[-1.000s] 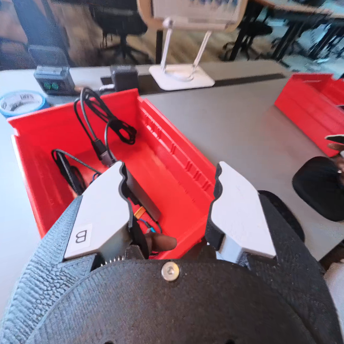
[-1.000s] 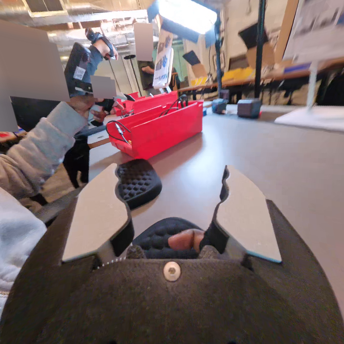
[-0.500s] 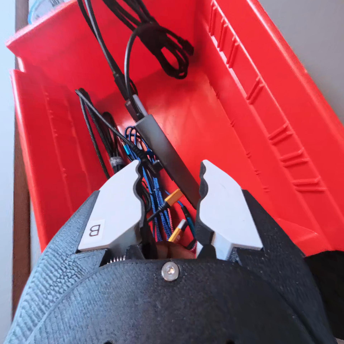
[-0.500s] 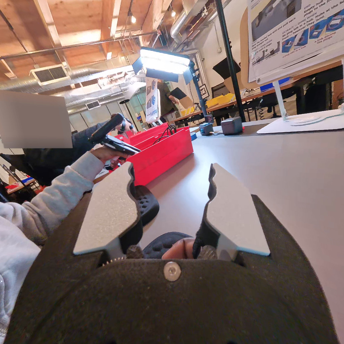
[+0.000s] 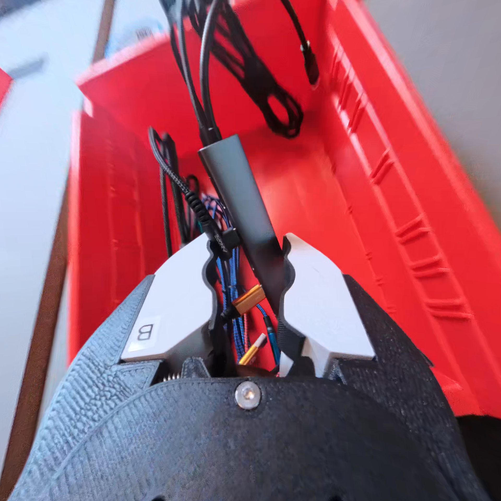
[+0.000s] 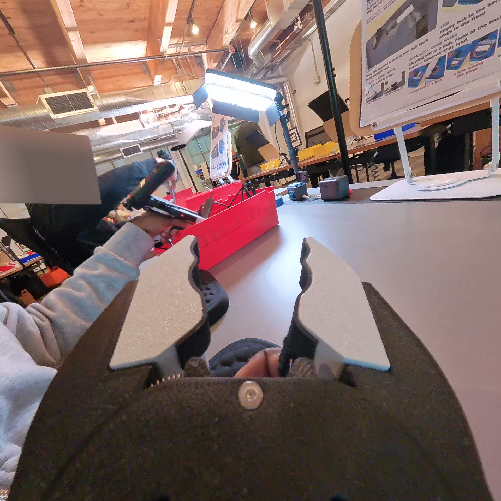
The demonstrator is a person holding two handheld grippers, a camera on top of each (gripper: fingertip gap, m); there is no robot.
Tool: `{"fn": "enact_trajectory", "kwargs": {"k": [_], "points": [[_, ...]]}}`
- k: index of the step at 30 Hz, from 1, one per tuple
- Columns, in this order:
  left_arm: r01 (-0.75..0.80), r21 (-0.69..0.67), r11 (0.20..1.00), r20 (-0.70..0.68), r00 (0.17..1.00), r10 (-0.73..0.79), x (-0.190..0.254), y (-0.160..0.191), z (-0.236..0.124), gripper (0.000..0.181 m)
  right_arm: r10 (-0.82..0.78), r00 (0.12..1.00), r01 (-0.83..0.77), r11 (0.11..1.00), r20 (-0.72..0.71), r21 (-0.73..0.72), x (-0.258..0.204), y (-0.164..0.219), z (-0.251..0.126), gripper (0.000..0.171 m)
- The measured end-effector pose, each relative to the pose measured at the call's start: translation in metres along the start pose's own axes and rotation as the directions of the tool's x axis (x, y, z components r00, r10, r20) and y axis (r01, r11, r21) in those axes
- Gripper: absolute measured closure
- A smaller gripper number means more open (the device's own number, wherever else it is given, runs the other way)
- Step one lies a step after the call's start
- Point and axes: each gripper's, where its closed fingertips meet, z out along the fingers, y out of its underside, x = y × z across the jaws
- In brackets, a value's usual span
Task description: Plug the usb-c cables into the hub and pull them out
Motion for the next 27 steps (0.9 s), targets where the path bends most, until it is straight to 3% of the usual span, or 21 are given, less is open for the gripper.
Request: {"fn": "enact_trajectory", "kwargs": {"k": [5, 8, 11, 16, 21, 27], "points": [[-0.207, 0.252, 0.945, 0.148, 0.974, 0.174, -0.01, -0.051, -0.056, 0.134, 0.012, 1.0, -0.012, 1.0, 0.004, 0.0, 0.001, 0.0, 0.0, 0.103], [-0.359, 0.376, 0.854, 0.264, 0.925, 0.272, -0.002, -0.078, -0.09, 0.136, 0.004, 1.0, -0.004, 1.0, 0.006, -0.008, 0.0, 0.001, 0.001, 0.104], [-0.533, 0.414, 0.738, 0.422, 0.831, 0.364, 0.01, -0.094, -0.12, 0.136, -0.019, 1.0, 0.019, 1.0, 0.009, -0.021, -0.003, 0.003, 0.002, 0.105], [-0.822, 0.309, 0.479, 0.679, 0.543, 0.494, 0.04, -0.11, -0.157, 0.136, -0.073, 0.997, 0.074, 0.996, 0.016, -0.052, -0.008, 0.007, 0.006, 0.108], [-0.955, 0.174, 0.24, 0.716, 0.29, 0.635, 0.084, -0.112, -0.167, 0.136, -0.224, 0.973, 0.227, 0.972, 0.055, -0.065, -0.028, 0.005, 0.011, 0.118], [-0.991, 0.113, -0.078, 0.681, 0.021, 0.732, 0.153, -0.098, -0.17, 0.136, -0.502, 0.848, 0.522, 0.845, 0.17, -0.113, -0.085, -0.021, 0.042, 0.12]]}}
